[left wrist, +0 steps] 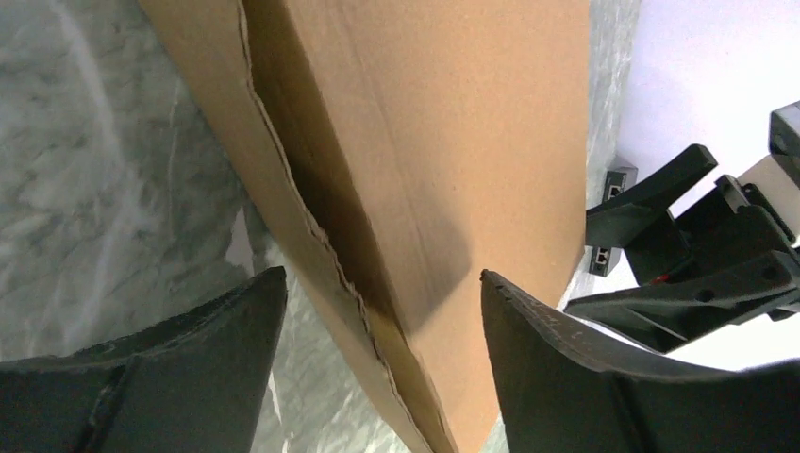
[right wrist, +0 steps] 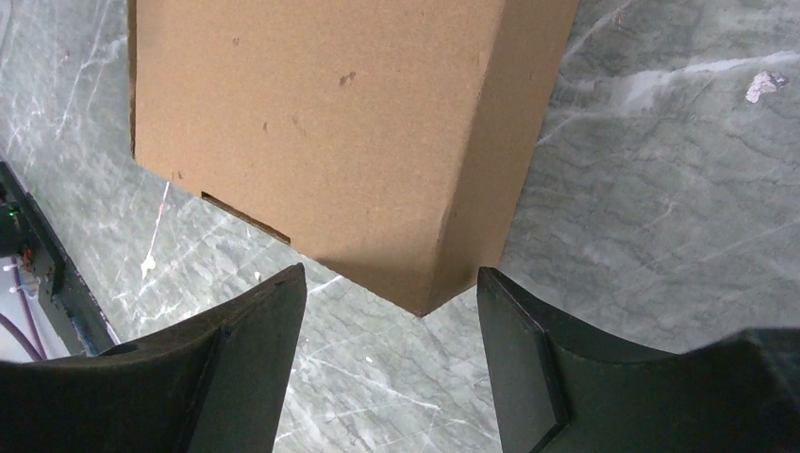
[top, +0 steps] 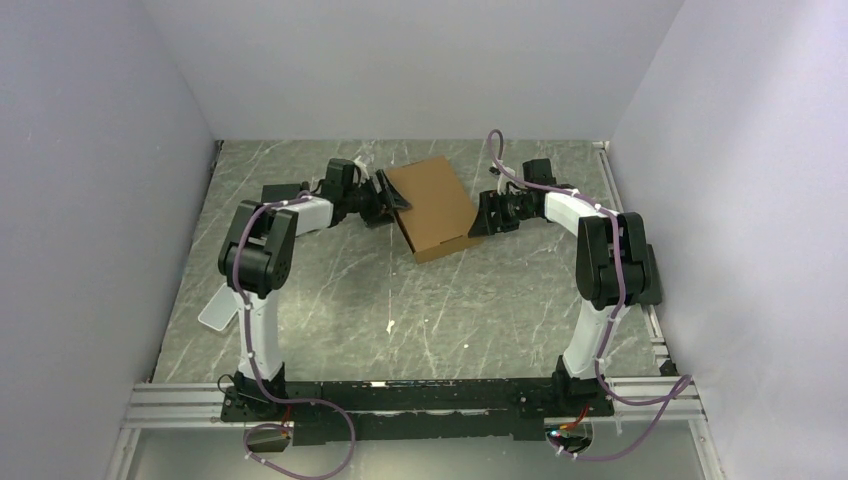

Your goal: Fold the paper box

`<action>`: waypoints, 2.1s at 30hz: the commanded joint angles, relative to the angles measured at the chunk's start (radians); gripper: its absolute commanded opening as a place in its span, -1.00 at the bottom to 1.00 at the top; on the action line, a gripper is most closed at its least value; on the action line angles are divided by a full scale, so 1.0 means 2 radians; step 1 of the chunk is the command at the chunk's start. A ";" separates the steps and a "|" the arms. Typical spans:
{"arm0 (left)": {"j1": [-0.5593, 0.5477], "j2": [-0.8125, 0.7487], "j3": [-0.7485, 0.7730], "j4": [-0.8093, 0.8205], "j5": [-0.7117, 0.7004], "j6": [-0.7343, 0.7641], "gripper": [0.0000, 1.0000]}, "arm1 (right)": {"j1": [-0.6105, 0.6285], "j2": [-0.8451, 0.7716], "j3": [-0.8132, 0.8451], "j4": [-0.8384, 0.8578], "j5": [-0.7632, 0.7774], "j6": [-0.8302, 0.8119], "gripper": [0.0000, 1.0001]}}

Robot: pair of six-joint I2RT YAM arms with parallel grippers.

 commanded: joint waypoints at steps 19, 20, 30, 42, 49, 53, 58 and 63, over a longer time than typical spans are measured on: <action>-0.006 0.010 -0.015 0.076 0.054 -0.031 -0.32 | -0.025 -0.044 0.045 0.027 -0.008 0.011 0.61; -0.006 0.005 -0.024 0.091 0.059 -0.036 -0.19 | -0.025 -0.030 0.056 0.027 -0.016 0.020 0.61; -0.002 -0.098 -0.084 0.086 0.023 -0.002 0.65 | -0.027 0.066 0.092 0.050 -0.050 0.095 0.41; 0.023 -0.075 -0.172 0.227 0.067 -0.078 0.99 | -0.047 0.109 0.054 0.054 -0.071 0.114 -0.32; 0.018 -0.045 -0.159 0.273 0.079 -0.108 0.99 | -0.070 0.112 0.042 0.048 -0.060 0.110 -0.49; 0.007 -0.025 -0.127 0.261 0.082 -0.103 0.99 | -0.070 0.115 0.043 0.045 -0.061 0.106 -0.49; -0.003 -0.002 -0.088 0.206 0.076 -0.081 0.99 | -0.070 0.109 0.045 0.045 -0.086 0.096 -0.36; -0.005 0.006 -0.079 0.183 0.063 -0.060 0.97 | -0.070 0.081 0.046 0.060 -0.099 0.094 0.18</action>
